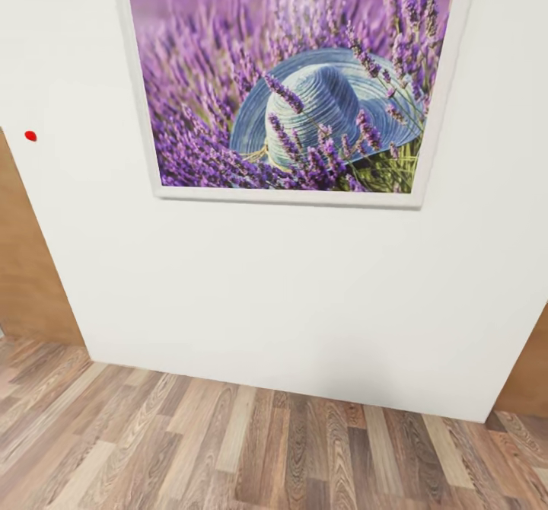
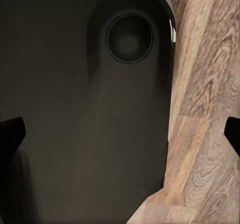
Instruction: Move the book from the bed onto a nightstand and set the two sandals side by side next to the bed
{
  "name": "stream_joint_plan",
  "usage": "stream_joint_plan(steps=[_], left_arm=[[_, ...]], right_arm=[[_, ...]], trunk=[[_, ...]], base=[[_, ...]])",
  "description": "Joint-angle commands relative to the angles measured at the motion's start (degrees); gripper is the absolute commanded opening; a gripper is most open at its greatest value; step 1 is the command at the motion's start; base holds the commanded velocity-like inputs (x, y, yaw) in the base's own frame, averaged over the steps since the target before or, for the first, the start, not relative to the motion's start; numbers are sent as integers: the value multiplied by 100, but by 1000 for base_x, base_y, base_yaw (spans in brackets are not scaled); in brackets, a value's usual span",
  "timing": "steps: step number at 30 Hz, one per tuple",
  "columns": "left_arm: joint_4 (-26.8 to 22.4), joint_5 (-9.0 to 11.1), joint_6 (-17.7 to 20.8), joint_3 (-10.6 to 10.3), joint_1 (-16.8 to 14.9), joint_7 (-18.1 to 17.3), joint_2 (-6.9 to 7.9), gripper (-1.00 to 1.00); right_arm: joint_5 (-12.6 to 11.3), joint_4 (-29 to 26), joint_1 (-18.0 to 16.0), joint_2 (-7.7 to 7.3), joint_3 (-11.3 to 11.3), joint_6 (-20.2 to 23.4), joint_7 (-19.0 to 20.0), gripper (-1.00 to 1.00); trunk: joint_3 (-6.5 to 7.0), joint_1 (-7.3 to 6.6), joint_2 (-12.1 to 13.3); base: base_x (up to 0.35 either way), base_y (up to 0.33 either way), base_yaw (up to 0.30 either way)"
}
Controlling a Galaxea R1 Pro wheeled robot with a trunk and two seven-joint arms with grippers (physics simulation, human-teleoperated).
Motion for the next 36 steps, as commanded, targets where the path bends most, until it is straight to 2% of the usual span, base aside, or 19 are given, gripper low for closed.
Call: stream_joint_plan(steps=[1, 26, 36], left_arm=[[-5, -1, -13, 0, 0, -1, -3, 100], [-2, -1, -14, 0, 0, -1, -1, 100], [-2, -1, -13, 0, 0, -1, -1, 100]], right_arm=[[-1, -1, -2, -3, -1, 0, 1, 100], [-1, -1, -2, -8, -8, 6, 1, 100], [-3, -1, -2, -26, -2, 8, 9, 100]], trunk=[[-5, 0, -2], [-5, 0, -2], [-5, 0, -2]], base=[[0, 0, 281], [0, 0, 275], [0, 0, 146]])
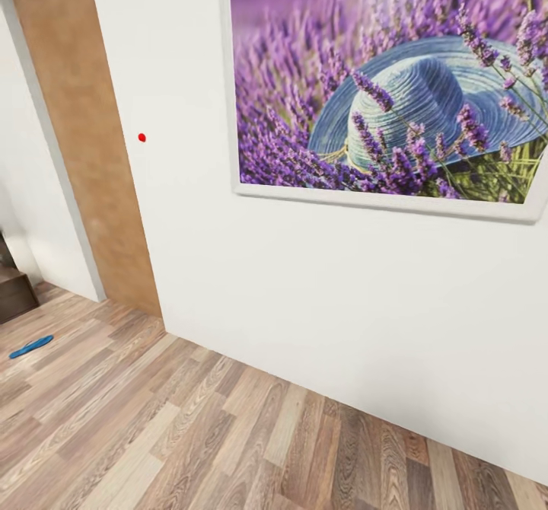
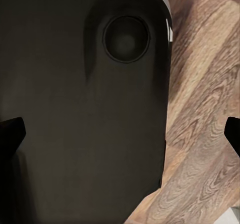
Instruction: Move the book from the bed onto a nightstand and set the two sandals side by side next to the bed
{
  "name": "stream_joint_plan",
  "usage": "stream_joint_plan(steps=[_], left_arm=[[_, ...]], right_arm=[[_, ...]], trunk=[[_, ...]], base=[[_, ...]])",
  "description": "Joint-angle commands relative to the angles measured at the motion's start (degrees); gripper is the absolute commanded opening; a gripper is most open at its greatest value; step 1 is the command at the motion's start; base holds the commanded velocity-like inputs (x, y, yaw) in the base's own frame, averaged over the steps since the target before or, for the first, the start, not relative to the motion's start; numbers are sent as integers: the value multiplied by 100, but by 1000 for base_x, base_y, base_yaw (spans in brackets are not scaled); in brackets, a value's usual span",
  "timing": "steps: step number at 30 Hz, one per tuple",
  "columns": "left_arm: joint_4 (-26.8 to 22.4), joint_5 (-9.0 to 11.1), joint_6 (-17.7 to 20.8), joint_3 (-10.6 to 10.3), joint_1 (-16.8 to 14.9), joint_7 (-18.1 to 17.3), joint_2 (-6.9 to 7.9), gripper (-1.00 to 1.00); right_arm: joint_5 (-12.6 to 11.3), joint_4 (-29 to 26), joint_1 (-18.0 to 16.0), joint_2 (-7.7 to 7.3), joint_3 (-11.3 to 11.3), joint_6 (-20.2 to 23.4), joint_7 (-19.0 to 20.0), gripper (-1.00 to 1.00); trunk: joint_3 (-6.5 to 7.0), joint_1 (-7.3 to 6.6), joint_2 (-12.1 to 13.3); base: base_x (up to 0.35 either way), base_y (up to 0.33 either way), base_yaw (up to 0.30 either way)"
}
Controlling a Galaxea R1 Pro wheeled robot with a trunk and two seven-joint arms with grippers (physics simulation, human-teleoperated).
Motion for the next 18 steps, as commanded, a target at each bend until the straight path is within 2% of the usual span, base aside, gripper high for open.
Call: stream_joint_plan(steps=[1, 11, 18], left_arm=[[-3, -1, -13, 0, 0, -1, 0, 100], [-3, -1, -13, 0, -1, -1, 0, 100], [-3, 2, -10, -8, -1, -1, -8, 100]], right_arm=[[-1, -1, -2, -1, -1, 1, 2, 100], [8, -1, -2, 23, -1, -1, -16, 100], [7, -1, -2, 31, -1, -3, -23, 100]], trunk=[[-5, 0, -3], [-5, 0, -3], [-5, 0, -3]], base=[[0, 0, 30], [0, 0, 20], [0, 0, 232]])
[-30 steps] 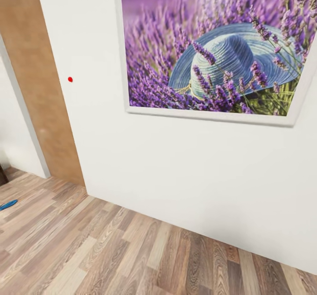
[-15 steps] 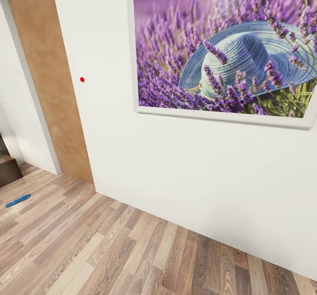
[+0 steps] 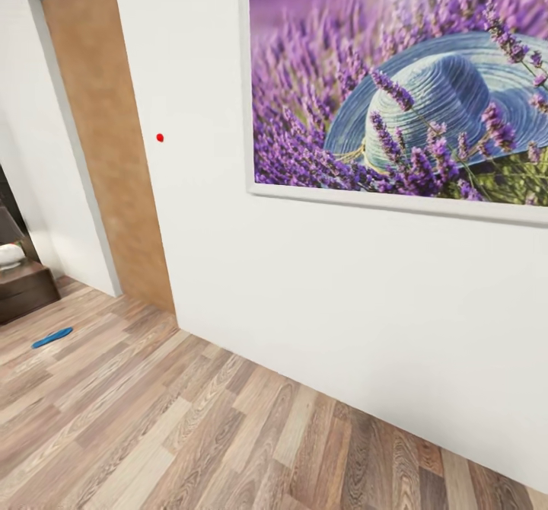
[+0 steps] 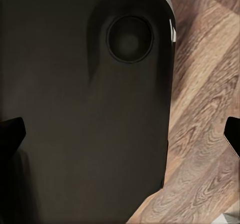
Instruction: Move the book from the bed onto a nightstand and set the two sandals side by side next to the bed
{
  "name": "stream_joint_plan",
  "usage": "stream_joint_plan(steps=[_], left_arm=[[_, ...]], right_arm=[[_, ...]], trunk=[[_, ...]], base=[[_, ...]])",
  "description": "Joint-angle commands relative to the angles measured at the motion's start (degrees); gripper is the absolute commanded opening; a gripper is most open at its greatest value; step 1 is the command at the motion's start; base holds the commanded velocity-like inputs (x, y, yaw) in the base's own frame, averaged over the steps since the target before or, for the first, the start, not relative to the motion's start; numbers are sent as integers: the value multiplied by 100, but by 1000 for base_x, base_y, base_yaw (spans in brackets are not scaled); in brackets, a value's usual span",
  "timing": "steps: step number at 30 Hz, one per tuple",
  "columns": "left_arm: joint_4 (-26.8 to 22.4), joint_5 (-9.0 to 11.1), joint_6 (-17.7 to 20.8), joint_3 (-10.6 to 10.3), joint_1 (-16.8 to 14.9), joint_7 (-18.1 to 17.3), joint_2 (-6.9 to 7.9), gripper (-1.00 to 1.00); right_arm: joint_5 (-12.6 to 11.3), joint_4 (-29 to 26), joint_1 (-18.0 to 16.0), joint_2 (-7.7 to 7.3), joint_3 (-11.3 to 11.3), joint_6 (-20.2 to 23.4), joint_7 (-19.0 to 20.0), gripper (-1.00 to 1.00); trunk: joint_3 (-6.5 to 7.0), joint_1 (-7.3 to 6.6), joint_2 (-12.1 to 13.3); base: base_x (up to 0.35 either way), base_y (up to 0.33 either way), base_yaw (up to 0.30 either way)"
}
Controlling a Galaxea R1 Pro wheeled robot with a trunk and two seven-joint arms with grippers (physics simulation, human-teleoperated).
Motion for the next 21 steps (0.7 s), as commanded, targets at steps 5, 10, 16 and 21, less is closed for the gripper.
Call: stream_joint_plan(steps=[5, 10, 16, 21], left_arm=[[-3, 3, -12, 2, 1, -1, 0, 100], [-3, 1, -10, 3, 1, -1, 0, 100], [-3, -3, -11, 2, 1, -1, -1, 100], [-2, -3, -10, -1, 1, -1, 0, 100]], right_arm=[[2, -1, -2, -5, -1, 0, -1, 100], [-2, -1, -2, 5, 5, 1, -1, 100], [-1, -1, -2, 5, 0, -1, -1, 100], [1, -1, -2, 3, -1, 1, -1, 100]], trunk=[[-5, 0, -3], [-5, 0, -3], [-5, 0, -3], [-5, 0, -3]], base=[[0, 0, 284], [0, 0, 281], [0, 0, 278], [0, 0, 278]])
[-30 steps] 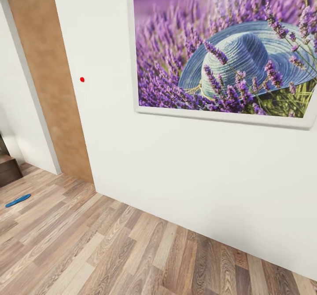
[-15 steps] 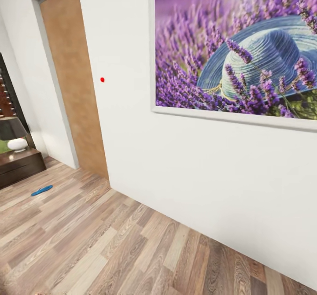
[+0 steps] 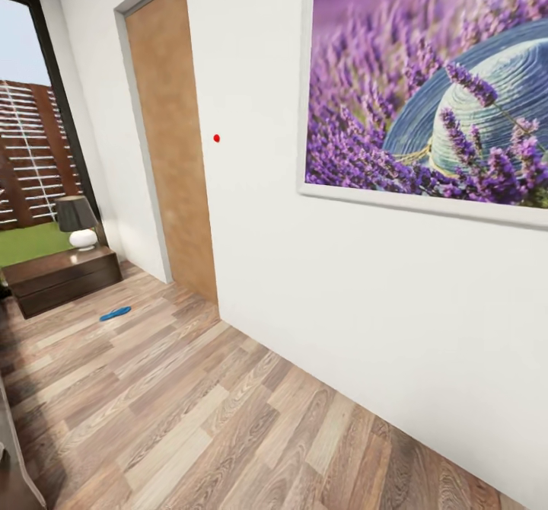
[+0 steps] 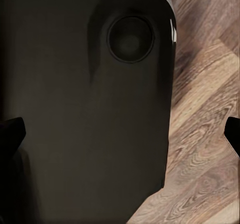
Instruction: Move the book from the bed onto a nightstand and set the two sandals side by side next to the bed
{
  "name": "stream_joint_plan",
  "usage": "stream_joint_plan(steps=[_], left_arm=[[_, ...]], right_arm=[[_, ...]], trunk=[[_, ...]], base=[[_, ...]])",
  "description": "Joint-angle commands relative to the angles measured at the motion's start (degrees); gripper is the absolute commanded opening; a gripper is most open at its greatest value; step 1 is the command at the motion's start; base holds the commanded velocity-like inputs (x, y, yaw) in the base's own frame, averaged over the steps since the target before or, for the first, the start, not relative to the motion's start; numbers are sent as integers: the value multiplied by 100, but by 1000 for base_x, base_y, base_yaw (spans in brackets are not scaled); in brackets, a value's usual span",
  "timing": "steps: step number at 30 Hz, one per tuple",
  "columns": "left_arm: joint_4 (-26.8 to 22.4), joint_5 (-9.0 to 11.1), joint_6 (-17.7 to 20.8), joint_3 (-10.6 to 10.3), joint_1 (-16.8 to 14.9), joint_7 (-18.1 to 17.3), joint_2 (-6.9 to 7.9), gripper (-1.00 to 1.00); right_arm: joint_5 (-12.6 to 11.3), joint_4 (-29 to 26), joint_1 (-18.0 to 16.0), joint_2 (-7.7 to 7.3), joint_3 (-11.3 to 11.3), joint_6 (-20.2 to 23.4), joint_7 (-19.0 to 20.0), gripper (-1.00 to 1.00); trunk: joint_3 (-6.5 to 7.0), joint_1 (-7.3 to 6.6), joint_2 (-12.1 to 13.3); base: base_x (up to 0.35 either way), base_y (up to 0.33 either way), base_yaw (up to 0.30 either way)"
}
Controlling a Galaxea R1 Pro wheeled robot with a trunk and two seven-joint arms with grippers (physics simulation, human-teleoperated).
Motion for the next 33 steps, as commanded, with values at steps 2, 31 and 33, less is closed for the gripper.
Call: stream_joint_plan(steps=[2, 31, 33], left_arm=[[-1, -1, -11, -1, 0, -1, -1, 100], [3, -10, -11, -10, 0, -1, -2, 100], [3, -10, -11, -10, 0, -1, -2, 100]], right_arm=[[0, -1, -2, 0, -2, 0, -1, 100], [1, -1, -2, -14, -2, 3, -1, 100], [1, -1, -2, -14, -2, 1, -1, 100]], trunk=[[-5, 0, -3], [-5, 0, -3], [-5, 0, -3]], base=[[0, 0, 278], [0, 0, 271], [0, 0, 265]])
